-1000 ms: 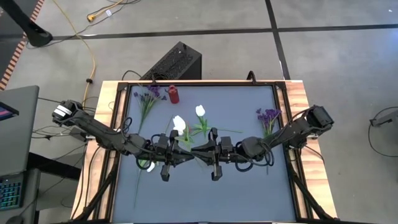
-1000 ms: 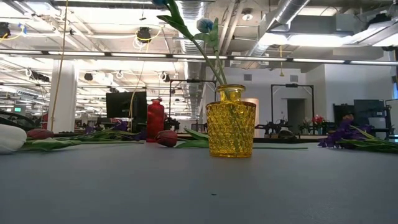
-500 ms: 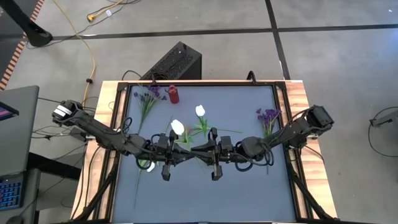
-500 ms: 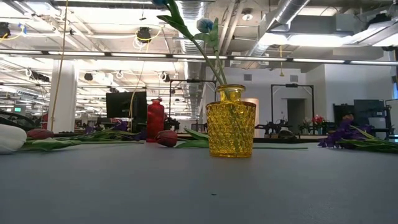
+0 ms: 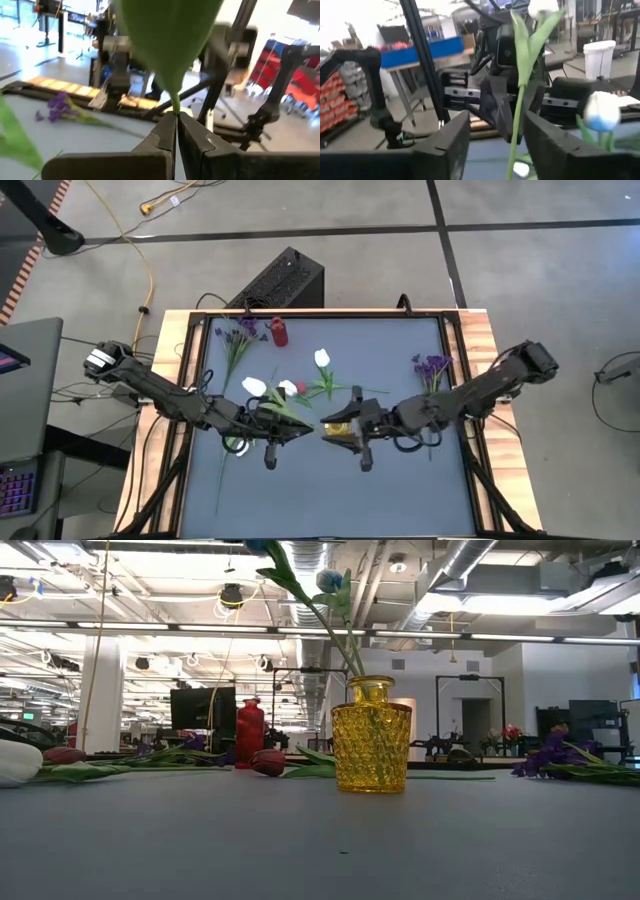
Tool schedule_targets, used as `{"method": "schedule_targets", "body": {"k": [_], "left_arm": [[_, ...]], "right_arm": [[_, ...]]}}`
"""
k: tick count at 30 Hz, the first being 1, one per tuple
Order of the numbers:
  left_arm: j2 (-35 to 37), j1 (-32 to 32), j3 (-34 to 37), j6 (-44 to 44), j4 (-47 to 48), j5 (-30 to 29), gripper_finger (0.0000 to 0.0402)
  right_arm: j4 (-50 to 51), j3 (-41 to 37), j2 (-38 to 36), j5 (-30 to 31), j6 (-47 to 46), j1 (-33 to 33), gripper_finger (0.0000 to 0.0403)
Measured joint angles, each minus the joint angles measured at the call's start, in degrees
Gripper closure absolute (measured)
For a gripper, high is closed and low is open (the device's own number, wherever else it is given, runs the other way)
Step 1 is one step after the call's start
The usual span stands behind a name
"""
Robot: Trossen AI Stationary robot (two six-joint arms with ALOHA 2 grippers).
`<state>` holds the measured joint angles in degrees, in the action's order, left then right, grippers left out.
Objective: Sort flowers into vase by color
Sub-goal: Put the white flower into the yellow vase
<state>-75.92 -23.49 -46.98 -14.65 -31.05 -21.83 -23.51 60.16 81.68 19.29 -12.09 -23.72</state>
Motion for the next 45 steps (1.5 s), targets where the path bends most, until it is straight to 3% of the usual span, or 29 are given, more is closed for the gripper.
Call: {"method": "schedule_targets", "body": {"k": [4,10,28,33,45], "left_arm": [[0.0,0.0,0.0,0.0,0.7,-0.1,0.0401],[0.0,0.0,0.0,0.7,0.7,-1.3,0.0401],[0.0,0.5,0.0,-1.1,3.8,-0.5,0.0401],[0.0,0.5,0.0,-1.1,4.9,-0.5,0.0401],[0.0,0.5,0.0,-1.6,4.8,-1.0,0.0401]], "right_arm": [[7.4,0.0,-4.5,0.0,-0.4,-0.8,0.0160],[18.6,0.0,-6.1,0.1,-9.0,-1.9,0.0162],[14.3,0.0,3.0,-1.2,-12.3,1.4,0.0190],[14.4,0.0,3.0,-1.4,-12.5,1.4,0.0229],[14.2,0.0,3.0,-1.4,-13.0,1.4,0.0386]]}}
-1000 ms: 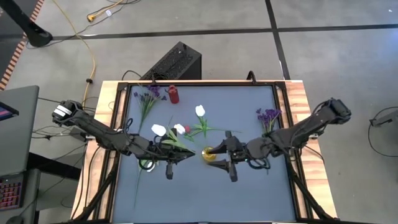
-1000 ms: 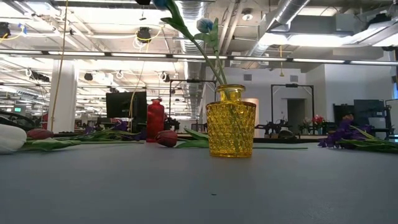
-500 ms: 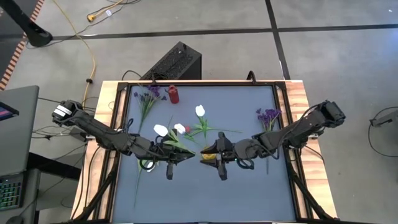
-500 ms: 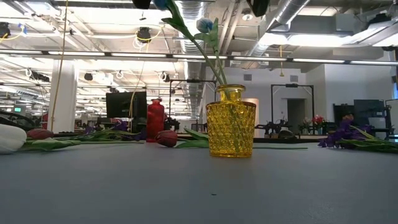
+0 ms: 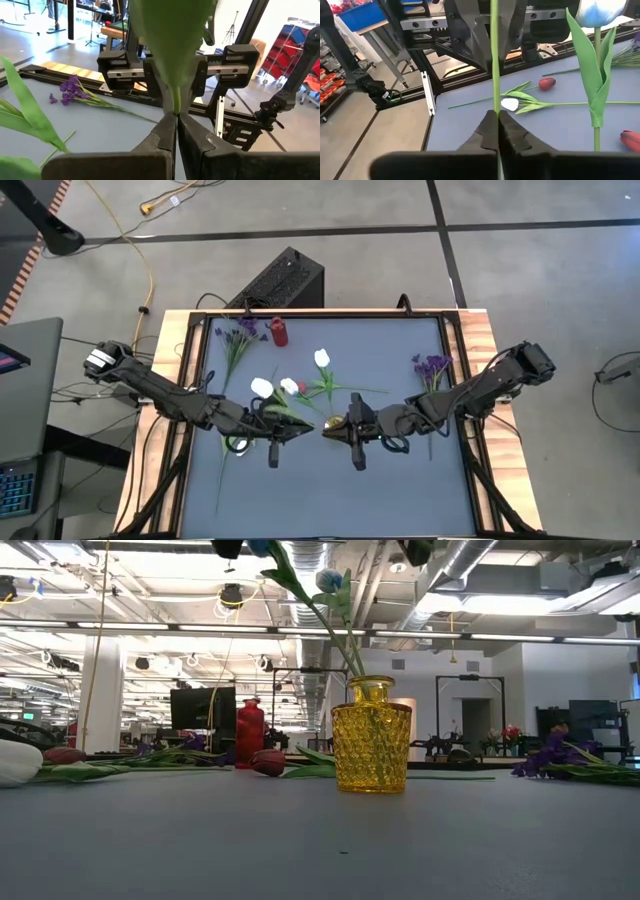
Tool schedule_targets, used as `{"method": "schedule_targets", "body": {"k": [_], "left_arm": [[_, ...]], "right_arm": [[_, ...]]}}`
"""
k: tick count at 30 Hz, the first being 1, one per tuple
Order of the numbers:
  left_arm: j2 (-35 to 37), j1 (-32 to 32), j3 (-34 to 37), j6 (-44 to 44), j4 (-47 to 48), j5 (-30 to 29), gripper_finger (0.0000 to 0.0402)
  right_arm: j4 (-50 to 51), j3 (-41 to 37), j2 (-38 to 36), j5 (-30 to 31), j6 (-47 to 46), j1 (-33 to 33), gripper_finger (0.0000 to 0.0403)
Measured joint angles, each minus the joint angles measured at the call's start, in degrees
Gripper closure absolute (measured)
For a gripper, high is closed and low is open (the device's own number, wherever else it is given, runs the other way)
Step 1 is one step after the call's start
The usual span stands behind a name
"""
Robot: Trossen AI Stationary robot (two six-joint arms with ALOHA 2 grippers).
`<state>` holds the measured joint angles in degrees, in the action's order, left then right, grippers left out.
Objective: Sort flowers into vase by color
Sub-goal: Put the white flower into the yellow vase
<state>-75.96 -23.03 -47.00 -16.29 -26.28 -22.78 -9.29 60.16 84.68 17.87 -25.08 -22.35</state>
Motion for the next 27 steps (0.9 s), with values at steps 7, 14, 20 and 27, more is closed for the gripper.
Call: {"method": "schedule_targets", "body": {"k": [7,14,20,27], "left_arm": [[0.0,0.0,0.0,1.3,-0.3,2.6,0.0367],[0.0,0.0,0.0,1.5,-6.1,1.2,0.0259],[0.0,0.0,0.0,-0.2,-9.9,-3.7,0.0172],[-0.1,0.0,0.0,0.0,-17.5,-3.2,0.0151]], "right_arm": [[-3.3,0.0,0.0,0.9,0.0,0.0,0.0384],[-8.1,0.0,0.0,7.5,4.6,-1.4,0.0387],[-11.6,0.0,-0.1,7.7,7.1,-2.8,0.0387],[-11.5,0.0,0.0,7.7,7.1,-2.5,0.0387]]}}
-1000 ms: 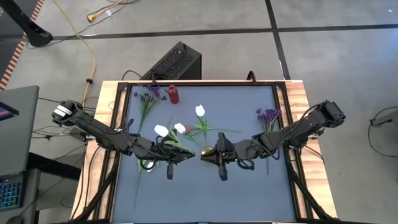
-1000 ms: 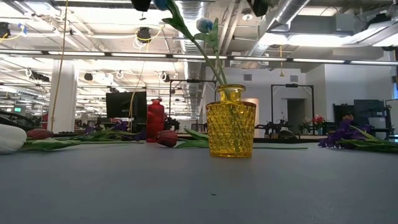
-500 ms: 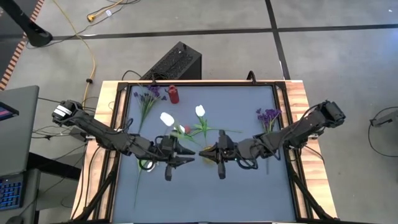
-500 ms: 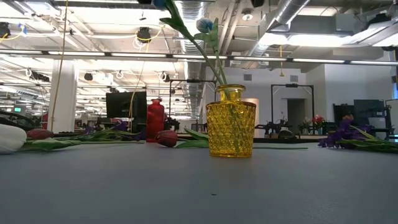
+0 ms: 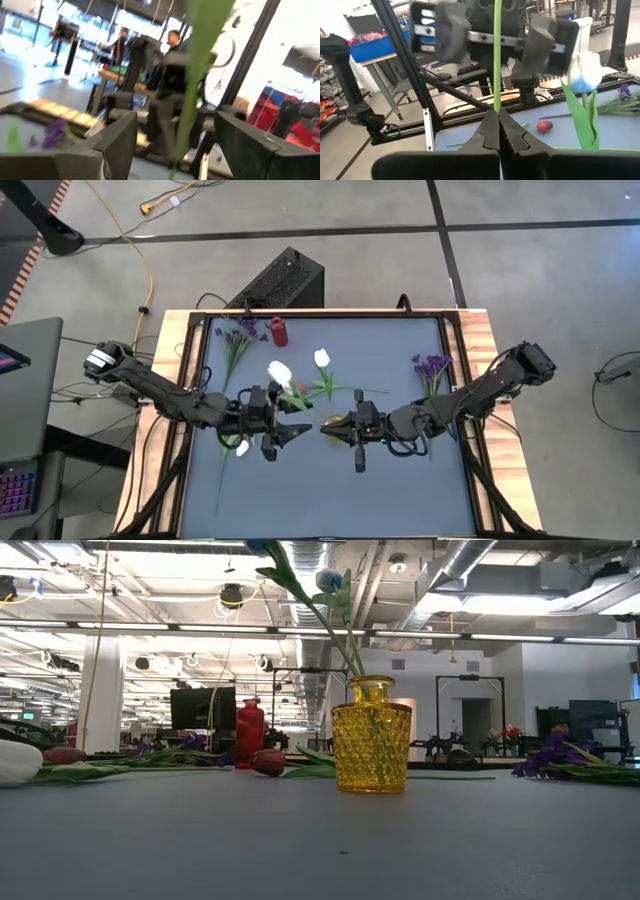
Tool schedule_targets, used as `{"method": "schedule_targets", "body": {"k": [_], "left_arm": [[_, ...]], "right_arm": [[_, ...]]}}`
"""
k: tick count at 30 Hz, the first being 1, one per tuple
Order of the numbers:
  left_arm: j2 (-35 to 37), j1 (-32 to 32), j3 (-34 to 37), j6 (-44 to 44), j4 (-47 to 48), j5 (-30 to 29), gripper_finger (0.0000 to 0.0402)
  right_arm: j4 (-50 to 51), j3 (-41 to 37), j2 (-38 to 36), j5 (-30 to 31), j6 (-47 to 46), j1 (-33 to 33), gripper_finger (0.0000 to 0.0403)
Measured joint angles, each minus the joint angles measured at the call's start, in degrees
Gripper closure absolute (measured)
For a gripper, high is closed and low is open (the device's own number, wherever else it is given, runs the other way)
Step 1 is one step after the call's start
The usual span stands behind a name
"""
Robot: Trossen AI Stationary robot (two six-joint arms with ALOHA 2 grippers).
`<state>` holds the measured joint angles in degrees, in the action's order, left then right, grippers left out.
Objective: Sort flowers into vase by color
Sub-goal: Put the white flower into the yellow vase
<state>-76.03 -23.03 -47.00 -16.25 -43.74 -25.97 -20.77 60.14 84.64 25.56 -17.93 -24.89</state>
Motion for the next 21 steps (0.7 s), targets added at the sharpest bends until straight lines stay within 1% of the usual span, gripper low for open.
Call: {"method": "schedule_targets", "body": {"k": [5,10,15,21], "left_arm": [[0.0,0.0,0.0,0.6,-0.9,0.0,0.0162],[0.0,0.0,0.0,0.5,-0.8,0.2,0.0200],[0.0,0.0,0.0,0.5,-0.9,0.2,0.0265],[0.0,0.0,0.0,0.6,-0.8,0.1,0.0362]], "right_arm": [[0.1,0.0,0.0,0.0,0.0,0.4,0.0387],[0.1,0.0,0.0,0.0,0.0,0.8,0.0387],[0.1,0.0,0.0,0.0,0.0,1.0,0.0387],[0.0,0.0,0.0,0.0,-0.1,1.0,0.0379]]}}
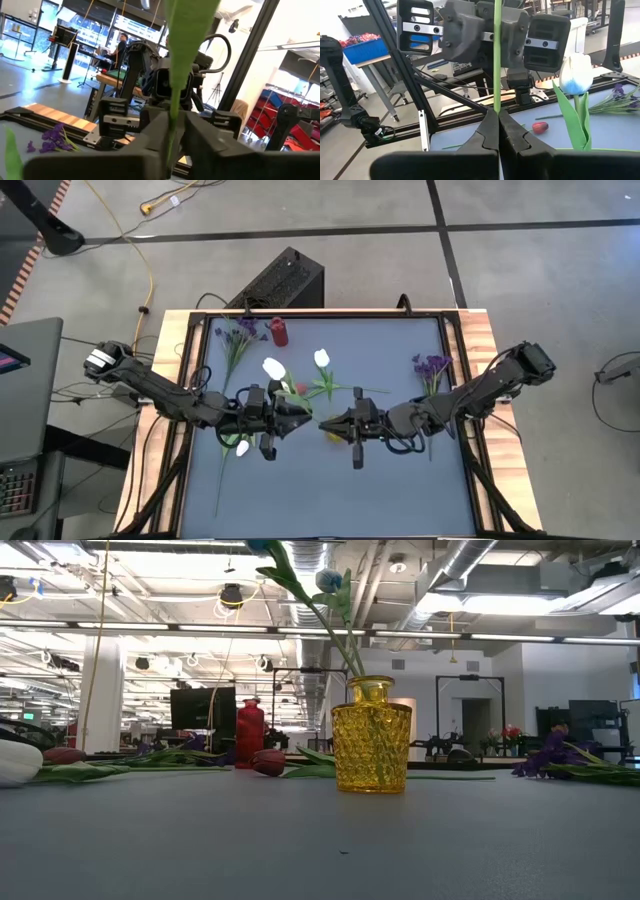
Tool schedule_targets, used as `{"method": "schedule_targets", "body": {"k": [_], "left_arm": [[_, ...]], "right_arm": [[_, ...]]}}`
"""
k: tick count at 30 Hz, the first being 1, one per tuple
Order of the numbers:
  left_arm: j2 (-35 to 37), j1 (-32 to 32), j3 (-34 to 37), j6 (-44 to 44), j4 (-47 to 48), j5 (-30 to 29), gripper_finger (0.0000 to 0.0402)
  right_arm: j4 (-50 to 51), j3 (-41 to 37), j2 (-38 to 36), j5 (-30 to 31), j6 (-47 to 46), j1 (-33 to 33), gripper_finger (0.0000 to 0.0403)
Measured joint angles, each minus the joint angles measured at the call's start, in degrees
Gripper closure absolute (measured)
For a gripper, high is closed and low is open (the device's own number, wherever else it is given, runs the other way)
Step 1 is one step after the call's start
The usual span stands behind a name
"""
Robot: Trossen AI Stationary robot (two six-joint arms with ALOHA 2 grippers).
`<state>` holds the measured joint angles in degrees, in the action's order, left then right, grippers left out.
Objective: Sort flowers into vase by color
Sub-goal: Put the white flower into the yellow vase
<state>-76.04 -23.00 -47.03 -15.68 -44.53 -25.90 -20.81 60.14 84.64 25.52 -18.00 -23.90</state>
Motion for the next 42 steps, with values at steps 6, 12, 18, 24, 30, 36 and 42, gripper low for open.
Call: {"method": "schedule_targets", "body": {"k": [6,12,18,24,30,36,42], "left_arm": [[0.0,0.0,0.0,1.1,0.0,-0.1,0.0395],[0.0,0.0,0.0,1.5,0.7,-0.1,0.0401],[0.0,-0.2,-2.0,1.5,8.2,-0.5,0.0401],[-0.7,-0.4,-9.6,4.2,25.3,-3.0,0.0401],[-6.5,0.4,-11.6,7.0,26.3,-3.4,0.0401],[-11.3,1.4,-11.6,8.9,19.7,-5.3,0.0401],[-11.4,1.3,-11.7,12.9,19.7,-12.5,0.0401]], "right_arm": [[-0.3,0.0,0.0,-0.1,0.0,0.0,0.0338],[-0.4,0.0,0.0,-0.1,-0.4,0.0,0.0274],[3.7,0.0,-2.4,-2.2,-1.5,-0.1,0.0180],[15.7,0.0,-9.5,-4.9,-3.9,-0.1,0.0138],[27.9,0.0,-16.1,-4.7,-6.9,-0.1,0.0138],[31.3,0.0,-18.3,-4.6,-8.6,-0.1,0.0138],[31.5,0.0,-18.0,-4.6,-8.6,-0.2,0.0138]]}}
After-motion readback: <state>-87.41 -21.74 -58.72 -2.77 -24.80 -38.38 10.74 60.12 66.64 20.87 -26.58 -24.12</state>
